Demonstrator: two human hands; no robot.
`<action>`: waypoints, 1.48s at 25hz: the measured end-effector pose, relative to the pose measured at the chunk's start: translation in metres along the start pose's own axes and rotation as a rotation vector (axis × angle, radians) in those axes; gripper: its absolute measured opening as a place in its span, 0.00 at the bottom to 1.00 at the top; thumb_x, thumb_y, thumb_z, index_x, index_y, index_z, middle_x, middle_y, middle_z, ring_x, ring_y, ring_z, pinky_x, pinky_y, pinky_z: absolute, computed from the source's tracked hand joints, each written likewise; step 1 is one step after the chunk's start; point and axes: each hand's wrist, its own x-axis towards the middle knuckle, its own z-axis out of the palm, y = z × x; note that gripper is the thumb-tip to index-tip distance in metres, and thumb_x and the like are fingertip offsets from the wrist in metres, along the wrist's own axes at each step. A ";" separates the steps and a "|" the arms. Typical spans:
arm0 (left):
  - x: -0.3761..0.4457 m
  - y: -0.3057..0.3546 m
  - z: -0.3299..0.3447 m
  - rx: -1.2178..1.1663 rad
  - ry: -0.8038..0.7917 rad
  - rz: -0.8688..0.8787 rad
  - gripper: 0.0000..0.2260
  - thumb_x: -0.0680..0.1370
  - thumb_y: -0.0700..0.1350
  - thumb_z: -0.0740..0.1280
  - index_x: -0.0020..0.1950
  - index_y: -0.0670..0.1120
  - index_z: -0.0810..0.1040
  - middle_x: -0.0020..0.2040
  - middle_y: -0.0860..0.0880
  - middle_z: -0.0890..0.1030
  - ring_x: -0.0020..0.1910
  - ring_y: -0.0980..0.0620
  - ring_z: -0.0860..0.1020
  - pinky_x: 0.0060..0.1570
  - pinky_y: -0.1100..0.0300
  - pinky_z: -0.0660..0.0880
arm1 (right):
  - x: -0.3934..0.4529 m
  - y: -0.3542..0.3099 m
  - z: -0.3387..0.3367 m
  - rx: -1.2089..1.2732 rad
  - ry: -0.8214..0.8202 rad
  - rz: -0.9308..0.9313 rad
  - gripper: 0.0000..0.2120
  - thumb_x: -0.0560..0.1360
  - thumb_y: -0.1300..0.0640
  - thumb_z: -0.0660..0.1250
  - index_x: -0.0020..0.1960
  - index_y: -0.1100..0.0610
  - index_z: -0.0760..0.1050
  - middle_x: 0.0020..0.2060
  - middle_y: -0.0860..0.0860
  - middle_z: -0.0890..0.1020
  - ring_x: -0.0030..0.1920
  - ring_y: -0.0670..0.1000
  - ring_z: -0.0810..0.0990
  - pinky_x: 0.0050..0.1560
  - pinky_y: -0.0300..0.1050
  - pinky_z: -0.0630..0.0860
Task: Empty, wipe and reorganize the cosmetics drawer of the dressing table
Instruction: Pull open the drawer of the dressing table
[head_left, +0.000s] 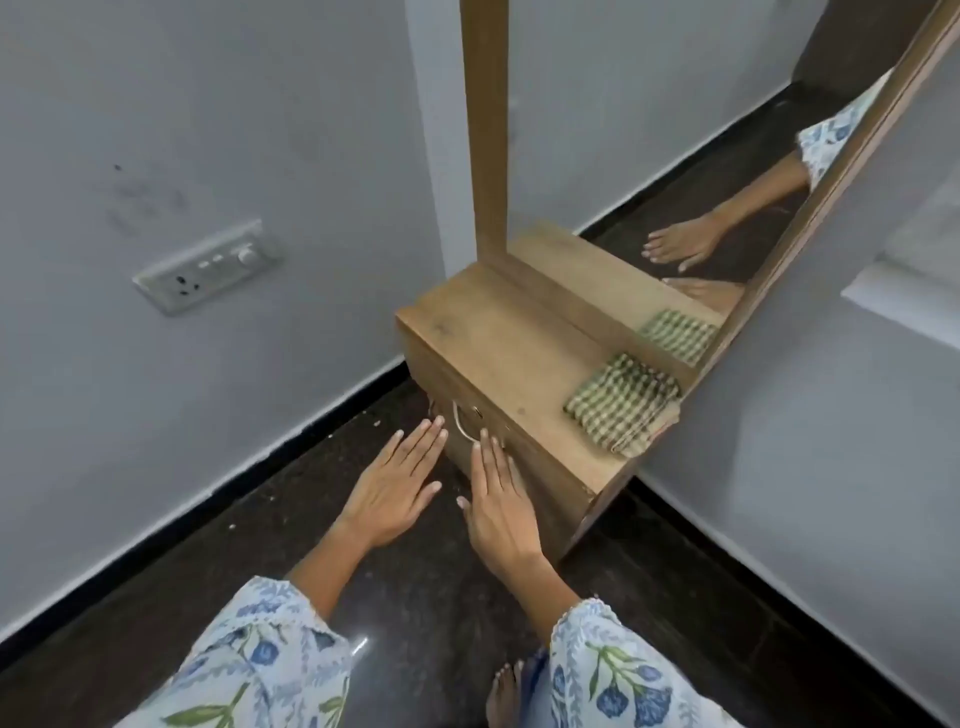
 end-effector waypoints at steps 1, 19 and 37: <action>0.006 -0.004 0.013 0.024 0.020 0.023 0.28 0.80 0.54 0.49 0.77 0.42 0.54 0.77 0.45 0.54 0.76 0.47 0.53 0.73 0.51 0.49 | 0.006 0.007 0.015 -0.023 0.033 -0.011 0.33 0.81 0.53 0.57 0.76 0.65 0.44 0.77 0.60 0.45 0.77 0.58 0.46 0.74 0.52 0.41; 0.049 -0.032 0.043 -0.029 -0.182 0.146 0.25 0.82 0.56 0.46 0.76 0.53 0.41 0.76 0.54 0.40 0.75 0.51 0.36 0.72 0.48 0.37 | 0.026 0.003 0.023 -0.092 -0.209 -0.003 0.39 0.78 0.51 0.61 0.77 0.63 0.42 0.78 0.57 0.47 0.78 0.54 0.44 0.77 0.50 0.42; -0.066 -0.028 -0.020 -0.218 -0.022 0.134 0.25 0.80 0.62 0.38 0.76 0.59 0.42 0.77 0.60 0.40 0.75 0.61 0.37 0.73 0.51 0.33 | -0.034 -0.045 -0.032 0.154 -0.230 -0.164 0.32 0.82 0.41 0.43 0.78 0.57 0.39 0.77 0.53 0.39 0.77 0.49 0.37 0.76 0.44 0.39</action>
